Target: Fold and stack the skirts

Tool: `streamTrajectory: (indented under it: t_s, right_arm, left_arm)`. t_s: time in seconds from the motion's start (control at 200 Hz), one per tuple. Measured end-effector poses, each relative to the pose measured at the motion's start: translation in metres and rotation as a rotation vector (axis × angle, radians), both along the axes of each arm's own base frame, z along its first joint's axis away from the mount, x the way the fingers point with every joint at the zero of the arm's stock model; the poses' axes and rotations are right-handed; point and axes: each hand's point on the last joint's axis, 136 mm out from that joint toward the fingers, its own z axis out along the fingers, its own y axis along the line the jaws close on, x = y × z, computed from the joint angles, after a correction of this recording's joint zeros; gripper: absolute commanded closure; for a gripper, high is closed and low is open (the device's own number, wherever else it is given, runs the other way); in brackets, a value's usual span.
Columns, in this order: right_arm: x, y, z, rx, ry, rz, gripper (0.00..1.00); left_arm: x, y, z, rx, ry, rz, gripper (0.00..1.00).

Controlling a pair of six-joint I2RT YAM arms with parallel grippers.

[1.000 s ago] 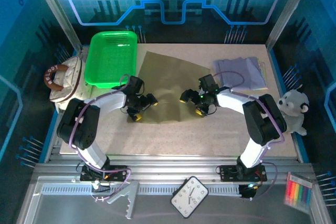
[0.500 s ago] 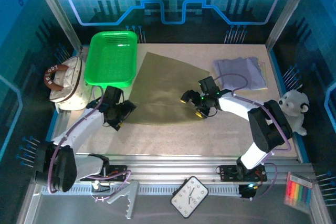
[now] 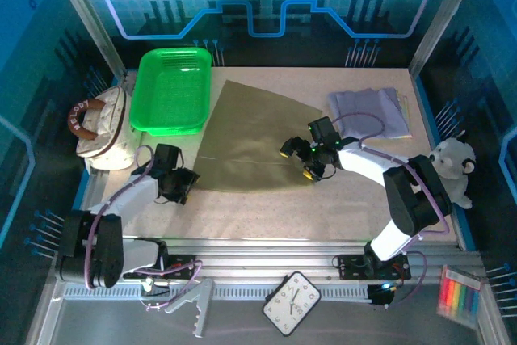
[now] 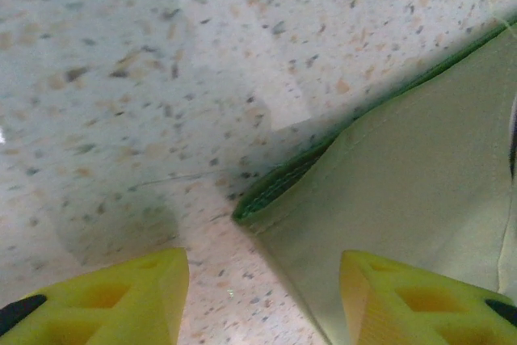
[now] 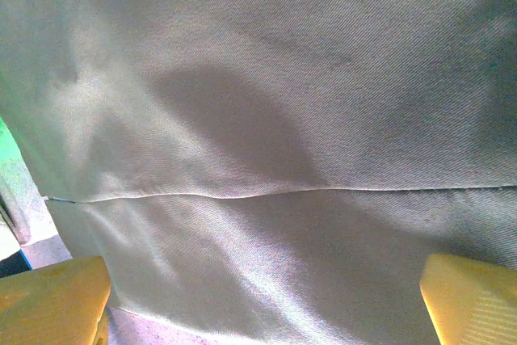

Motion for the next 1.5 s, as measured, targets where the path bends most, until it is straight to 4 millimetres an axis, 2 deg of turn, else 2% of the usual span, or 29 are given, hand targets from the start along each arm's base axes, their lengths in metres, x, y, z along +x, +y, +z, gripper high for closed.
streamTrajectory:
  t_s: [0.19, 0.36, 0.47, 0.59, 0.69, 0.755, 0.85, 1.035, 1.145, 1.315, 1.5]
  right_arm:
    - [0.0, 0.0, 0.0, 0.002, 0.002, -0.005, 0.0]
    - [0.001, -0.001, 0.005, 0.007, -0.006, -0.016, 0.0]
    - [-0.001, -0.005, 0.02, 0.015, -0.042, -0.032, 0.0]
    - [-0.005, -0.013, 0.036, 0.013, -0.097, -0.056, 0.0]
    - [-0.009, -0.022, 0.046, -0.009, -0.125, -0.071, 0.0]
    - [-0.01, -0.029, 0.048, -0.026, -0.132, -0.078, 0.0]
    - [-0.017, -0.041, 0.041, -0.057, -0.114, -0.091, 0.0]
    - [-0.047, -0.064, 0.005, -0.095, -0.013, -0.118, 0.28]
    - [-0.059, -0.07, -0.01, -0.078, 0.042, -0.125, 0.39]
    - [-0.059, -0.062, -0.01, -0.037, 0.051, -0.111, 0.46]
    - [-0.062, -0.061, -0.022, -0.024, 0.071, -0.132, 0.47]
  left_arm:
    - [0.015, -0.002, -0.002, 0.005, -0.022, -0.021, 0.51]
    - [0.015, -0.001, -0.008, 0.006, -0.003, -0.02, 0.58]
    - [0.011, 0.0, -0.011, 0.005, 0.009, -0.009, 0.73]
    - [0.006, 0.002, -0.014, 0.01, 0.022, -0.009, 0.85]
    - [0.002, 0.004, -0.015, 0.016, 0.038, -0.013, 1.0]
    - [0.003, 0.004, -0.014, 0.018, 0.036, -0.02, 1.0]
    - [0.003, 0.003, -0.013, 0.022, 0.034, -0.031, 1.0]
    - [0.006, -0.001, -0.009, 0.001, 0.011, -0.047, 1.0]
    - [0.008, -0.002, -0.005, -0.006, -0.005, -0.05, 1.0]
    - [0.009, -0.004, -0.003, -0.015, -0.014, -0.053, 1.0]
    - [0.008, -0.005, -0.003, -0.022, -0.014, -0.056, 1.0]
